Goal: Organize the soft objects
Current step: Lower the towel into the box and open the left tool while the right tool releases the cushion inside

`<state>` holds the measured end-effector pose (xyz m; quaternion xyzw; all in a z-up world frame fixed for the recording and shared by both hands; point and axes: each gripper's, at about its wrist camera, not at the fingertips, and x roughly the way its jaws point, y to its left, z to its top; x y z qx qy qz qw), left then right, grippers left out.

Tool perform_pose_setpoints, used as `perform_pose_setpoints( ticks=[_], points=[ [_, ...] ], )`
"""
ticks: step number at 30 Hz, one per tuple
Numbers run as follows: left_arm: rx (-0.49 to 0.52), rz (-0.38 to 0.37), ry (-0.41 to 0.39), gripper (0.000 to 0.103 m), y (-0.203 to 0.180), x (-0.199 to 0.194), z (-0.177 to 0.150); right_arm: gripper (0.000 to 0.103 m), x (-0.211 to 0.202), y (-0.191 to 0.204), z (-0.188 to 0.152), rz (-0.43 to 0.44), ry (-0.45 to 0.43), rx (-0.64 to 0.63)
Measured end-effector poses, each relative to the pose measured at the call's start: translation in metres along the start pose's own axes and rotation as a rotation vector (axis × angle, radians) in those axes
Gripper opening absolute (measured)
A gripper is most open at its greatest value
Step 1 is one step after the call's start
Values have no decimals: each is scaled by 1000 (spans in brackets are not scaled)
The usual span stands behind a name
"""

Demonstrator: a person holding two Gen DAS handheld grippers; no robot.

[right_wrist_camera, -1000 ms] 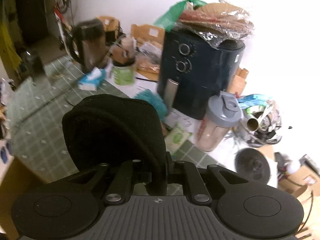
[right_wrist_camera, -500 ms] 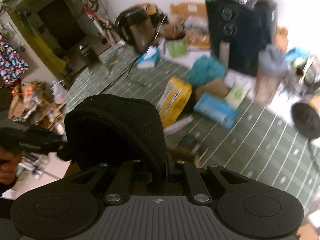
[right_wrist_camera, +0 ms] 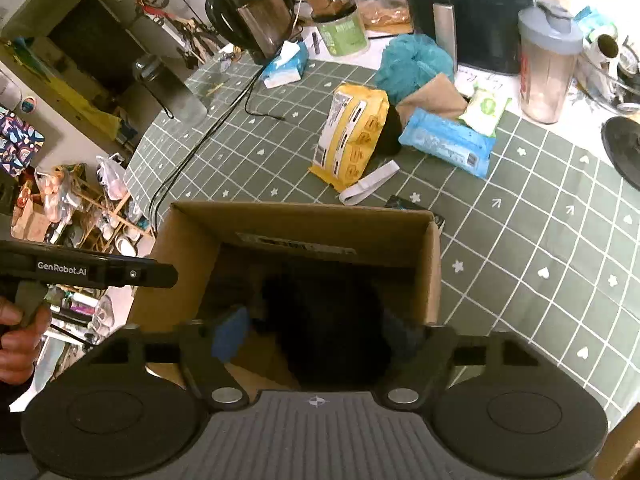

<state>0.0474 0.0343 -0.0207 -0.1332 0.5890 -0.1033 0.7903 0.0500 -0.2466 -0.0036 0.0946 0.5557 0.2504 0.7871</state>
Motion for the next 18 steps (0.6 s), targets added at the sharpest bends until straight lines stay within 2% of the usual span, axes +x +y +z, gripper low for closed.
perform_pose_setpoints(
  ticks=[2,7,18],
  points=[
    [1,10,-7,59,0,-1,0,86,0,-3,-3,-21,-2,14],
    [16,43,-17,59,2,2,0,86,1,-8,-11,-3,7,54],
    [43,11,-53,59,7,6,1,85,0,0,-20,-41,34,63]
  ],
)
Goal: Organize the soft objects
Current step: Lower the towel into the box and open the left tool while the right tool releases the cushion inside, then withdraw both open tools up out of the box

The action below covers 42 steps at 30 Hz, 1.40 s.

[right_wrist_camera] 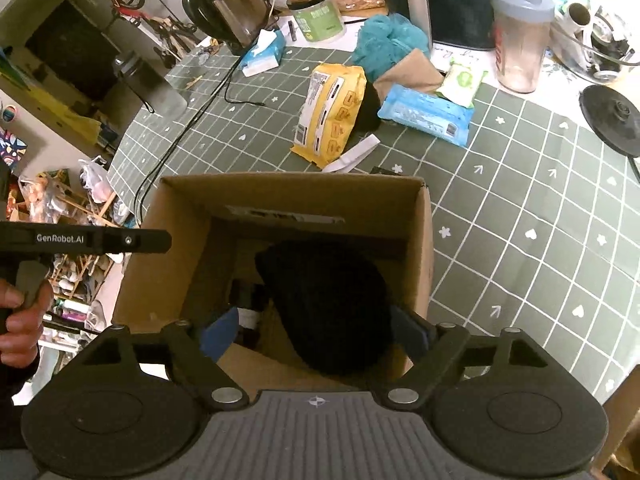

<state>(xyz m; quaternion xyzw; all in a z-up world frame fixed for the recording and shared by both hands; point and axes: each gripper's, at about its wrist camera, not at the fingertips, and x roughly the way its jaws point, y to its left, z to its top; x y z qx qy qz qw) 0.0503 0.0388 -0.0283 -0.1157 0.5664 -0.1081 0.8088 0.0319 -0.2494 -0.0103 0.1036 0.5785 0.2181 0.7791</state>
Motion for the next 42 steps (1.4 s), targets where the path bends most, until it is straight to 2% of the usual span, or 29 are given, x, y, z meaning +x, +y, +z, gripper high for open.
perform_pose_setpoints(
  ticks=[7,14,27,34,42],
  points=[
    [33,5,-12,59,-5,-1,3,97,-8,7,5,-4,-43,-13],
    [75,-16,-43,59,-12,-8,6,103,-20,10,19,-74,-83,-21],
    [168,45,-156,60,-20,-26,26,103,-25,-4,40,-225,-117,-35],
    [165,57,-172,60,-14,-26,34,103,-27,-16,61,-256,-150,-48],
    [184,90,-185,60,-11,-25,38,103,-25,-31,91,-246,-181,-35]
  ],
)
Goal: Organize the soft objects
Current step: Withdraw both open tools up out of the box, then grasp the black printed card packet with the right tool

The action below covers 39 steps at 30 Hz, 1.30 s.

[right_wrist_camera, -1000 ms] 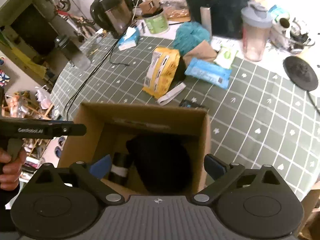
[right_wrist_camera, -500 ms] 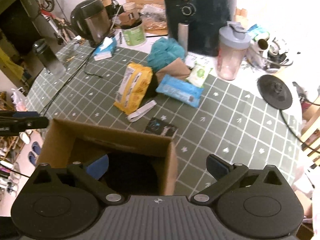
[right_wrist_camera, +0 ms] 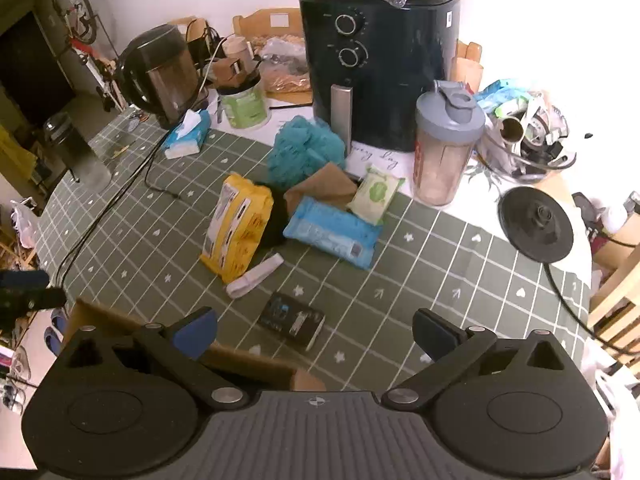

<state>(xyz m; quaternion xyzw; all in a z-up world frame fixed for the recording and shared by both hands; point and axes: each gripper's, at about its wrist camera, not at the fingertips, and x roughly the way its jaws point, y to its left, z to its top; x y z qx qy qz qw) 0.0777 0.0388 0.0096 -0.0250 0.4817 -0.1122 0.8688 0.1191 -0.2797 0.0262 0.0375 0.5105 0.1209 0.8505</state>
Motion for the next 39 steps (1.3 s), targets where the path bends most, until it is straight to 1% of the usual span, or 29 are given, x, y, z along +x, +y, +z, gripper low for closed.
perform_pose_setpoints(
  ticks=[10,14,21,24,29,31,32,33,39],
  points=[
    [-14,8,13,60,6,5,0,103,35,2,24,-11,60,-113],
    [-21,5,13,60,8,5,0,103,55,2,33,24,114,-174],
    [-35,9,19,60,12,6,-2,103,96,14,35,95,232,-374],
    [-46,11,24,60,13,8,-3,103,115,15,36,113,274,-417],
    [-67,20,37,60,17,9,-7,103,144,16,35,154,315,-490],
    [-77,27,41,60,19,9,-9,102,154,17,34,158,328,-525],
    [-82,31,43,60,20,9,-9,102,161,18,32,159,336,-540],
    [-88,35,45,60,21,9,-10,98,167,19,31,162,342,-551],
    [-143,62,52,60,29,9,-17,89,200,25,20,192,378,-618]
  ],
)
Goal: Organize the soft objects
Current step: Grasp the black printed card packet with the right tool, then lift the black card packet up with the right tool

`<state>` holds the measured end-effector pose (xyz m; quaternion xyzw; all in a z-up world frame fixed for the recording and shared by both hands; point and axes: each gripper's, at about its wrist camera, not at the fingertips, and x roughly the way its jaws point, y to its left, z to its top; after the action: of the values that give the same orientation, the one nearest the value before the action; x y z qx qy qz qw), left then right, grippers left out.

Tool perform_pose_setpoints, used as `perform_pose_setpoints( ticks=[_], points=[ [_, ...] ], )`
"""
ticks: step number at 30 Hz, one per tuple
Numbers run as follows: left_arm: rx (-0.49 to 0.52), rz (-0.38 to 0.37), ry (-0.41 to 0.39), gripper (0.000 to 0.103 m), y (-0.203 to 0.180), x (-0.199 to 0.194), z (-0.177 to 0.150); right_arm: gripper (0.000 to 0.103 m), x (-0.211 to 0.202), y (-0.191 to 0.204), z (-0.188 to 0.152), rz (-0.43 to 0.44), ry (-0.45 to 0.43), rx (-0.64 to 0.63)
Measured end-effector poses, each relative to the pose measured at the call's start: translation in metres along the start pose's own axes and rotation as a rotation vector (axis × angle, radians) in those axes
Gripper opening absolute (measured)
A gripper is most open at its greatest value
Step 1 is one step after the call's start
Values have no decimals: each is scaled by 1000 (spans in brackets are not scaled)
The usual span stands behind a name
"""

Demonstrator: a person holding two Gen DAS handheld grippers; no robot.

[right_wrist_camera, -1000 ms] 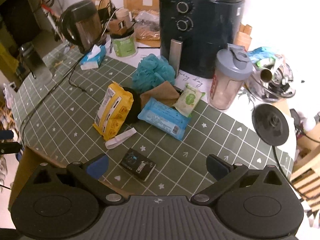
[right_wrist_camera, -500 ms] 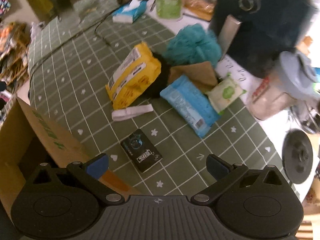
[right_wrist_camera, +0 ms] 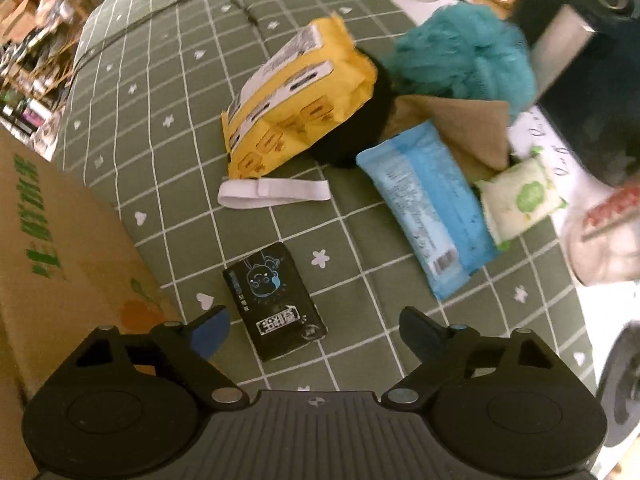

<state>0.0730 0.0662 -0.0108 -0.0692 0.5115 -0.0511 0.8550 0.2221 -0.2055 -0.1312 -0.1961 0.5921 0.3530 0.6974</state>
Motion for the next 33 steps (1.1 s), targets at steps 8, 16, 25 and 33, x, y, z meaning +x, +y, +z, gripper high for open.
perform_pose_setpoints(
  ticks=[8,16,25,33],
  points=[
    [-56,52,6,76,13,-4,-12,79,38,18,4,22,47,-152],
    [-104,75,26,76,25,-8,-23,71,57,36,11,25,79,-250],
    [-114,68,30,76,28,-10,-26,53,64,47,13,-7,91,-313],
    [-100,59,33,76,24,-10,-25,52,59,38,17,-62,94,-251]
  ],
)
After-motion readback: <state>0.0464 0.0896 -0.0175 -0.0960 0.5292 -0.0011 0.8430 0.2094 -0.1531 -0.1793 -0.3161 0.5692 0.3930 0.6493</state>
